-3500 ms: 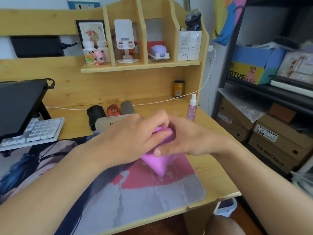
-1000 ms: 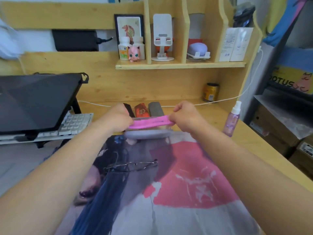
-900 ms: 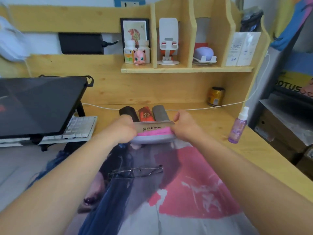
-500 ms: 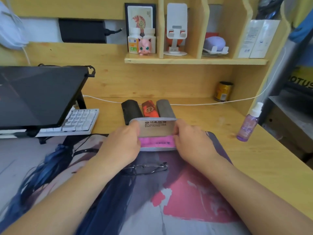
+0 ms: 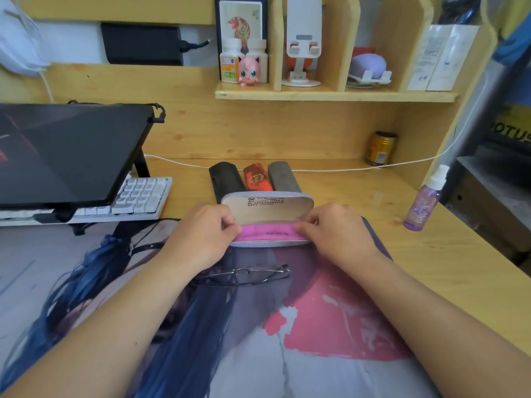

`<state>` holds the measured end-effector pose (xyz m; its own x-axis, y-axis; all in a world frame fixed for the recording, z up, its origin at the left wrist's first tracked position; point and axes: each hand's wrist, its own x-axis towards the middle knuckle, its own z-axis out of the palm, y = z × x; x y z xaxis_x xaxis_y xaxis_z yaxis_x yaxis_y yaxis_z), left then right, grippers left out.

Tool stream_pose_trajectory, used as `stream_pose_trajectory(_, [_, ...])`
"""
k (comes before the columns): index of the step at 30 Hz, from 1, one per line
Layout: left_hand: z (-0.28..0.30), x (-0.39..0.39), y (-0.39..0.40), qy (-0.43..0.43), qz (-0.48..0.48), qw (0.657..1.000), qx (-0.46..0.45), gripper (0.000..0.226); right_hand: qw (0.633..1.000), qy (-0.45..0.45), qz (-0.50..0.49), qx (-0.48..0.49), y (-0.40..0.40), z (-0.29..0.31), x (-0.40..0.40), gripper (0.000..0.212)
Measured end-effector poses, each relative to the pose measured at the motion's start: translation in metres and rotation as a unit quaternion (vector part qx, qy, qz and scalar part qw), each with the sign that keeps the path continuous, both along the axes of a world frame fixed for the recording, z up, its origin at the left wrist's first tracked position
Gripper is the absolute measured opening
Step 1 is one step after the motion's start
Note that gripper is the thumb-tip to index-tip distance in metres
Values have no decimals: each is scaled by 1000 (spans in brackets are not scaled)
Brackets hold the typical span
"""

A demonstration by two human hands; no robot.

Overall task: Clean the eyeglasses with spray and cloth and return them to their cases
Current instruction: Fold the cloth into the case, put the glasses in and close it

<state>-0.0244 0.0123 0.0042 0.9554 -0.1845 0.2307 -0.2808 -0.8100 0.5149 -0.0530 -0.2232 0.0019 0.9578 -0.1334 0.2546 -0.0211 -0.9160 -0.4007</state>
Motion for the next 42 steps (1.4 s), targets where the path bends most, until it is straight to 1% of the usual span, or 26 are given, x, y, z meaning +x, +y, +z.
stream_pose_trajectory(2, [1, 1, 4, 35, -21, 999, -14, 18, 996, -57, 61, -14, -4, 8, -5, 37])
stream_pose_trajectory(3, [2, 2, 7, 52, -35, 998, -17, 18, 990, -87, 114, -1, -3, 15, -10, 37])
stream_pose_trajectory(4, [4, 3, 9, 65, -50, 996, -18, 18, 980, -88, 177, 27, 0, 23, -18, 32])
stream_pose_trajectory(5, [5, 3, 10, 76, -64, 995, -17, 17, 969, -41, 235, 58, 2, 30, -25, 26])
stream_pose_trajectory(6, [7, 3, 12, 85, -79, 993, -17, 17, 960, 39, 271, 65, 6, 35, -32, 21])
stream_pose_trajectory(7, [9, 3, 14, 95, -91, 991, -22, 16, 950, 119, 284, 42, 9, 35, -35, 19])
stream_pose_trajectory(8, [10, 3, 17, 106, -102, 989, -30, 15, 944, 173, 281, 7, 9, 32, -37, 21])
stream_pose_trajectory(9, [11, 3, 19, 118, -113, 986, -38, 13, 943, 197, 267, -19, 7, 28, -36, 23])
stream_pose_trajectory(10, [12, 3, 22, 127, -123, 983, -42, 12, 946, 200, 254, -22, 6, 26, -35, 25])
stream_pose_trajectory(13, [13, 6, 27, 133, -133, 982, -27, 16, 949, 192, 247, 24, 5, 23, -32, 22])
stream_pose_trajectory(17, [8, 7, 25, 97, -145, 984, -23, 29, 950, 181, 251, 40, 16, 18, -31, 14])
stream_pose_trajectory(19, [7, 6, 26, 71, -158, 985, -19, 39, 952, 177, 244, 52, 21, 18, -33, 14])
stream_pose_trajectory(21, [6, 6, 27, 56, -167, 984, -23, 49, 955, 177, 227, 70, 23, 18, -34, 18])
stream_pose_trajectory(24, [5, 4, 25, 51, -172, 983, -39, 59, 968, 142, 201, 45, 29, 14, -34, 20])
stream_pose_trajectory(27, [2, 6, 25, 49, -171, 983, -50, 66, 967, 118, 220, 50, 35, 7, -33, 14])
stream_pose_trajectory(29, [1, 7, 26, 49, -172, 982, -52, 67, 959, 136, 233, 88, 34, 10, -33, 13])
stream_pose_trajectory(31, [-1, 9, 26, 54, -177, 981, -65, 64, 934, 169, 240, 206, 27, 22, -34, 10])
stream_pose_trajectory(32, [-2, 9, 25, 58, -181, 979, -77, 62, 916, 168, 238, 276, 21, 29, -34, 9])
stream_pose_trajectory(34, [-7, 11, 24, 57, -189, 975, -104, 58, 887, 112, 224, 387, 11, 43, -33, 6])
stream_pose_trajectory(36, [-12, 14, 22, 62, -197, 971, -121, 58, 866, 22, 207, 455, 2, 53, -31, 7])
stream_pose_trajectory(38, [-12, 14, 20, 74, -206, 968, -127, 61, 868, -87, 192, 451, -6, 62, -31, 10])
stream_pose_trajectory(40, [-12, 14, 20, 83, -210, 968, -113, 62, 879, -181, 175, 406, -11, 69, -32, 10])
stream_pose_trajectory(42, [-12, 13, 19, 91, -211, 968, -99, 65, 891, -246, 157, 348, -13, 75, -35, 12])
